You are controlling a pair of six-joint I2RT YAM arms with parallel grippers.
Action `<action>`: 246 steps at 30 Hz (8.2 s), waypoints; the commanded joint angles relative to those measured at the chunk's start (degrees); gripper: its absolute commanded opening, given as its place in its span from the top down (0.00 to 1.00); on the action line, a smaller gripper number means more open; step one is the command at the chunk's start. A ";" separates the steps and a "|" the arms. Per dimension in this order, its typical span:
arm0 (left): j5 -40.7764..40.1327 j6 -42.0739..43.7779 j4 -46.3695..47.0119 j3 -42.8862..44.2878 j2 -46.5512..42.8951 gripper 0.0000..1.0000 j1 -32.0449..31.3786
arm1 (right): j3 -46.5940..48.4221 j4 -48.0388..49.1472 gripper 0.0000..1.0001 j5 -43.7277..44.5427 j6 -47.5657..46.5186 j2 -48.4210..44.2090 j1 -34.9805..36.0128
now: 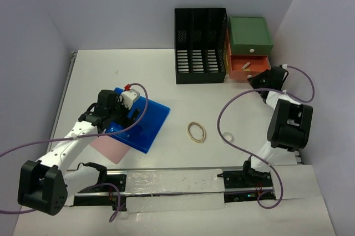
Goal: Organize the desk
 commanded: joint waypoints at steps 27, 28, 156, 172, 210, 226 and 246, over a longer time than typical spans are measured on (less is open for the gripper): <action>-2.24 -0.86 2.45 0.96 7.02 0.01 0.04 | 26.17 5.56 0.77 -2.54 3.35 20.31 -0.47; -2.32 -0.86 2.45 0.96 6.86 0.01 0.04 | 26.41 5.50 0.77 -2.38 3.19 20.48 -0.47; -3.75 -0.42 3.16 0.52 9.04 0.01 0.04 | 11.07 55.13 0.63 1.78 44.13 40.71 3.12; -3.91 -0.51 2.98 0.61 8.51 0.01 0.04 | 7.63 54.54 1.00 2.03 44.48 37.55 2.96; -4.16 -0.02 1.55 0.32 -0.49 0.01 0.04 | -26.83 54.08 0.38 -7.02 37.16 11.36 -2.75; -17.10 1.46 4.94 -3.67 -9.25 0.01 11.92 | -15.98 -5.70 0.33 5.66 -7.96 -33.40 17.74; -2.02 -0.25 -12.03 -3.20 -17.71 0.01 43.93 | -9.19 -38.08 0.53 16.71 -19.13 -21.79 54.00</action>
